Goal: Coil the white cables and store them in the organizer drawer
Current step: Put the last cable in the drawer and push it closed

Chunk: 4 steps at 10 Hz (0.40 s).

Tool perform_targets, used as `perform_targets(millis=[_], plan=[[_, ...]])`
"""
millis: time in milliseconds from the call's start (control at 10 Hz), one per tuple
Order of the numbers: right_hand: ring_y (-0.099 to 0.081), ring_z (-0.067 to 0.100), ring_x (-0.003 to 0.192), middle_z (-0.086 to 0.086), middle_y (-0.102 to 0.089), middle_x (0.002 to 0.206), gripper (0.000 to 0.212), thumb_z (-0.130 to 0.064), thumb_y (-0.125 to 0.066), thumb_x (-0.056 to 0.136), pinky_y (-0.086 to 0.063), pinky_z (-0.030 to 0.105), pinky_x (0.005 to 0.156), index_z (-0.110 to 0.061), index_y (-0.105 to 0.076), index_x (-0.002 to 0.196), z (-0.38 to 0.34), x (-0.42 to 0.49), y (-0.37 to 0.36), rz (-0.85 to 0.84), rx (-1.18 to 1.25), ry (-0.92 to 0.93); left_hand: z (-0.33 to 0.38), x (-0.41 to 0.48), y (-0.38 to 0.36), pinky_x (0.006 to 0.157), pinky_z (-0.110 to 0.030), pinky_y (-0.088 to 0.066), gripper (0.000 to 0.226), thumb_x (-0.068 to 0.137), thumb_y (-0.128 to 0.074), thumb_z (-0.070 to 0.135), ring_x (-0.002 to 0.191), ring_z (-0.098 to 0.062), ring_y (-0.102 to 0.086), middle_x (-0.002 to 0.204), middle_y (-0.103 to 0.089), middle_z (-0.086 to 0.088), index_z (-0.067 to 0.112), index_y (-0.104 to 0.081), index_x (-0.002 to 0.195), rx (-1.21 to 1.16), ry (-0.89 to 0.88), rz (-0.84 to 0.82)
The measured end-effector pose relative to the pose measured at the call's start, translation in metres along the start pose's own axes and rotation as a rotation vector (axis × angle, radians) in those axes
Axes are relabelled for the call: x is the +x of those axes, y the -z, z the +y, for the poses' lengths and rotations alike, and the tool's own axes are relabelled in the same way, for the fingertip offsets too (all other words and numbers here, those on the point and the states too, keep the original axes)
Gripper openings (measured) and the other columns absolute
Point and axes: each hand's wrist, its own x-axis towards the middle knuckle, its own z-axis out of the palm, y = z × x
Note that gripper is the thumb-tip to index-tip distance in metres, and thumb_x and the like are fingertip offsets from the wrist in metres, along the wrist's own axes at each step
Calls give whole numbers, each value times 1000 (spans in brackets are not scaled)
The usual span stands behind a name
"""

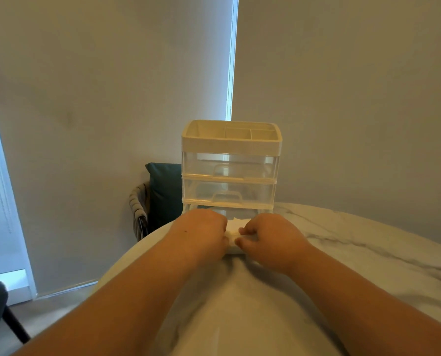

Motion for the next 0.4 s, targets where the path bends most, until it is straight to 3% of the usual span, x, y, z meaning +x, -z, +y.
perform_targets(millis=[100,200,300,400], plan=[[-55,11,60,-3,-59,63,41,-43,-53,96,-42,25,58,-26,-62,60,-1,0,-1,36,72,10,-2,-1,-6,82,-28,-49,27,97,-52,43,92,-14,-56,108,-59,1,22,-65,107,-126,-3,123],[-57,13,64,-1,-59,69,40,-38,-47,98,-36,24,56,-22,-56,62,0,1,-1,69,22,11,-3,3,-8,74,-27,-46,25,97,-48,45,82,-10,-54,98,-56,3,24,-61,95,-253,-14,165],[-59,9,85,-9,-61,93,19,-39,-49,94,-45,24,73,-28,-64,92,-5,3,-2,120,3,-40,3,20,-1,97,-40,-48,21,98,-52,37,102,-18,-59,112,-62,-1,25,-62,112,-254,76,70],[-54,5,80,-11,-57,89,16,-43,-55,89,-47,20,74,-29,-61,84,-11,12,11,85,76,-103,6,34,17,99,-42,-49,23,98,-53,34,102,-20,-60,111,-63,-4,25,-64,116,-241,86,-34]])
